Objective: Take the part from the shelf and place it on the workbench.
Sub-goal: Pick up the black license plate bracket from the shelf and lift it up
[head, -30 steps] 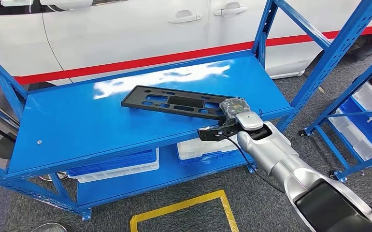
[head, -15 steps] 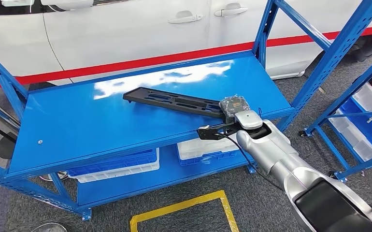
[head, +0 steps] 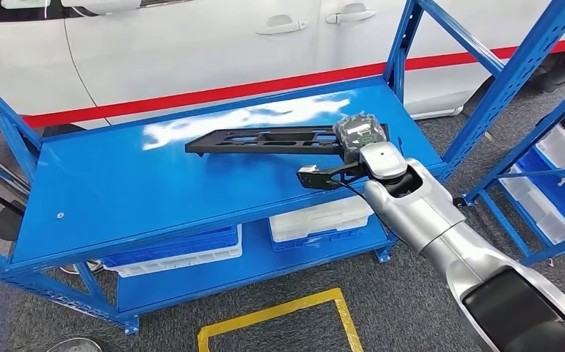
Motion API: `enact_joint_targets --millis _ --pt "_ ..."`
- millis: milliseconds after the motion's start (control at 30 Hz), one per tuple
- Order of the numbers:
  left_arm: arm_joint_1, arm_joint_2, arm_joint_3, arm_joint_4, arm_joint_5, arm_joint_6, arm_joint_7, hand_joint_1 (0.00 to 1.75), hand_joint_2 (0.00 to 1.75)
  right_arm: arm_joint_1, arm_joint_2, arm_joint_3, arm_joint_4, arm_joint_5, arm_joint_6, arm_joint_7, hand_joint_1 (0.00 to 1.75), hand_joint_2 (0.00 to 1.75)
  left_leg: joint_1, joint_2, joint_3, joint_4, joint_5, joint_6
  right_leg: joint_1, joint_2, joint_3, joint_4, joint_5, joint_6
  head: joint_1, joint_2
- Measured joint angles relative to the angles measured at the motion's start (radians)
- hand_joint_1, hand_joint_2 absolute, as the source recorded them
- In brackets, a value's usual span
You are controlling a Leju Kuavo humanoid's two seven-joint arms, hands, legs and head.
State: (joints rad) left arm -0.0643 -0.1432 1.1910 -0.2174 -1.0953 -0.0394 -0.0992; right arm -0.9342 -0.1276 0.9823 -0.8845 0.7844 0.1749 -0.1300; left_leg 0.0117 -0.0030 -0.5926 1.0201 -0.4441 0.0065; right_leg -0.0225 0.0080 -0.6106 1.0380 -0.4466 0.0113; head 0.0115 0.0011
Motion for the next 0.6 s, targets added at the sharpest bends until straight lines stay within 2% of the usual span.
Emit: enact_joint_targets --millis 233,600 --pt "0.002 -0.003 0.008 0.0 -0.012 0.002 -0.007 0.0 1.75 -0.026 -0.075 -0.059 -0.25 0.025 0.015 0.033 1.75 1.75 0.0 -0.001 -0.002 0.0 0.0 0.0 0.0 0.0 -0.002 -0.001 0.0 0.0 0.0 0.0" --pt "0.002 -0.008 0.008 0.0 -0.031 0.0 -0.023 0.0 1.75 -0.01 -0.134 -0.098 -0.408 0.043 0.006 0.038 1.75 1.75 0.0 0.0 -0.003 0.001 -0.001 0.001 0.0 0.0 -0.002 -0.001 0.0 0.0 0.0 0.0"
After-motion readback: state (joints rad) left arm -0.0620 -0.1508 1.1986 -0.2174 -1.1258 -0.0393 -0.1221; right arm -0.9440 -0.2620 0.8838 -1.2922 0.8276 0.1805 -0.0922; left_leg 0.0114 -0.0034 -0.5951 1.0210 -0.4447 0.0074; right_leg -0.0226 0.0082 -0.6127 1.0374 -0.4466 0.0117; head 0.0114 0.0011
